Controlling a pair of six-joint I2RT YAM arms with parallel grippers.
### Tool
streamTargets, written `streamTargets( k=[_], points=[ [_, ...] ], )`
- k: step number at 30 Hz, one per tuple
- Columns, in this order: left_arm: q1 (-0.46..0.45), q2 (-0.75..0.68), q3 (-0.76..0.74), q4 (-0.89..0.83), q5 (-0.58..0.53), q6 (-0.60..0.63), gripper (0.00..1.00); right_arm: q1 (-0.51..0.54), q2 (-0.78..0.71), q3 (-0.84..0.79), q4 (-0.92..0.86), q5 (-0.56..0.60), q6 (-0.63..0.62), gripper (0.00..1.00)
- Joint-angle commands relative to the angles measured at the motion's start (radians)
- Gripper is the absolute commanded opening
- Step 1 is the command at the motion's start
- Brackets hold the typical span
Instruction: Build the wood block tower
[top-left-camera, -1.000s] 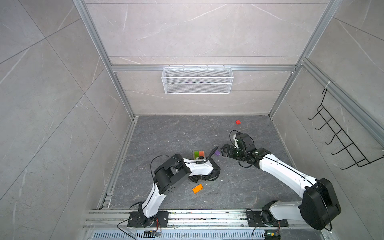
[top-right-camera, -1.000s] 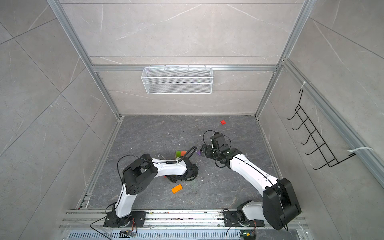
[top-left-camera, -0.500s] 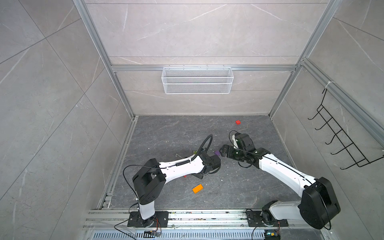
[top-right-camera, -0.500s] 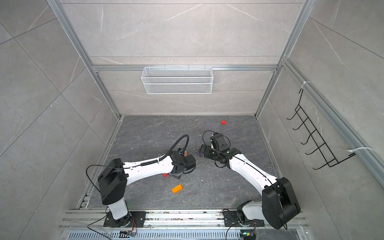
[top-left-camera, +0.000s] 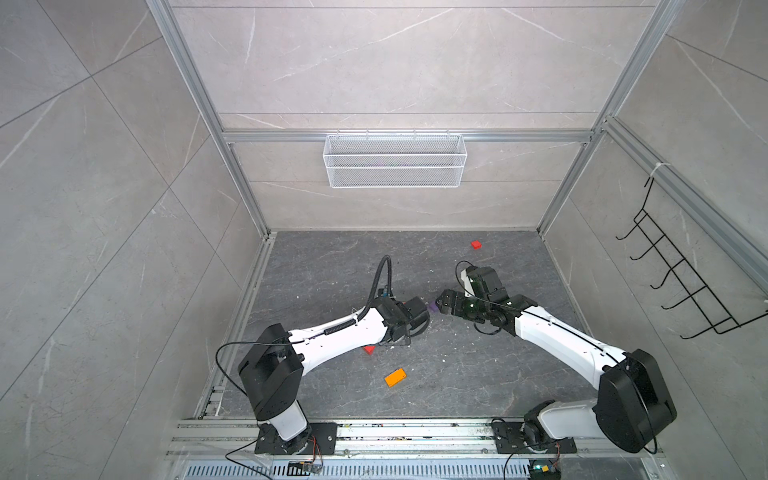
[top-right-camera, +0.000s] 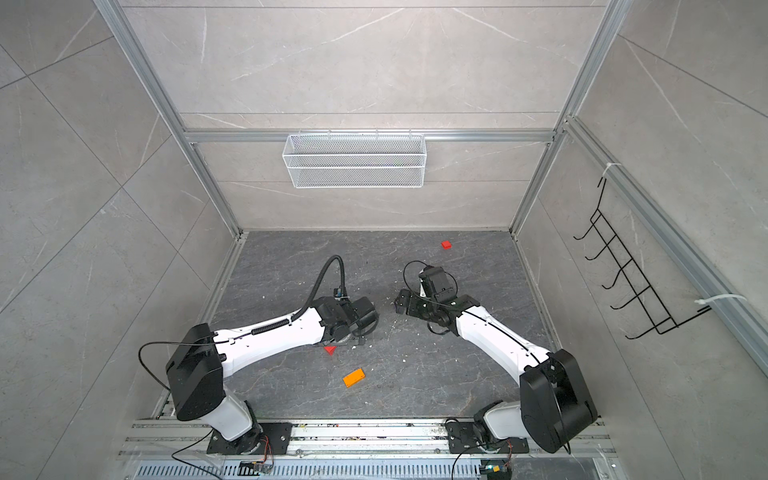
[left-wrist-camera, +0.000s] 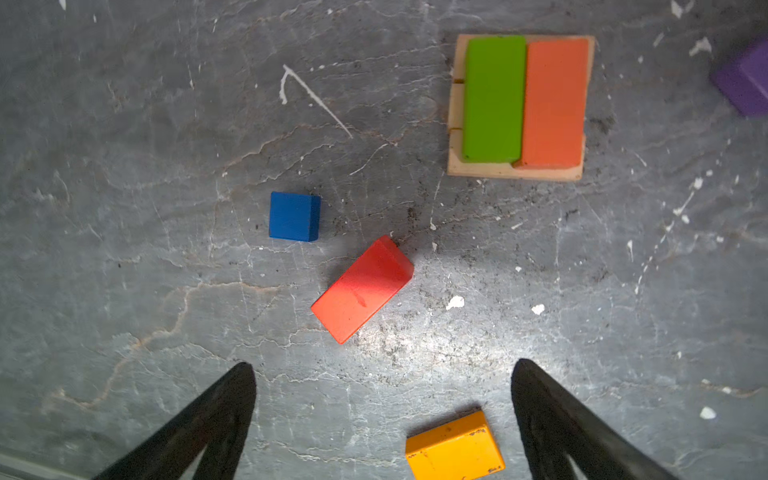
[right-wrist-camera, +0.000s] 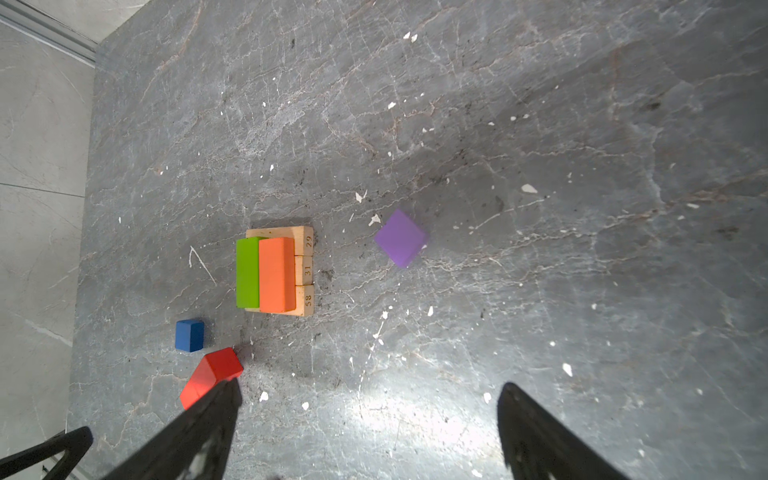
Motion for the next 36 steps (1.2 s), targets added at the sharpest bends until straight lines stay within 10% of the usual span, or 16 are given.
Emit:
streamTargets(
  k=[1,14,36],
  points=[
    [0.021,-0.052,-0.006,-0.013,0.035,-0.18,0.95,-0.003,0.018,-0.006,0.016,-0.016,-0.005,0.98],
    [0.164,-0.175,-0.199,0.169,0.253,-0.361,0.86,-0.004,0.029,-0.011,0.028,-0.033,0.003,0.97],
    [0.261,-0.041,-0.22,0.287,0.4,-0.313,0.83,-0.004,0.026,-0.001,0.004,-0.022,-0.008,0.95]
  ],
)
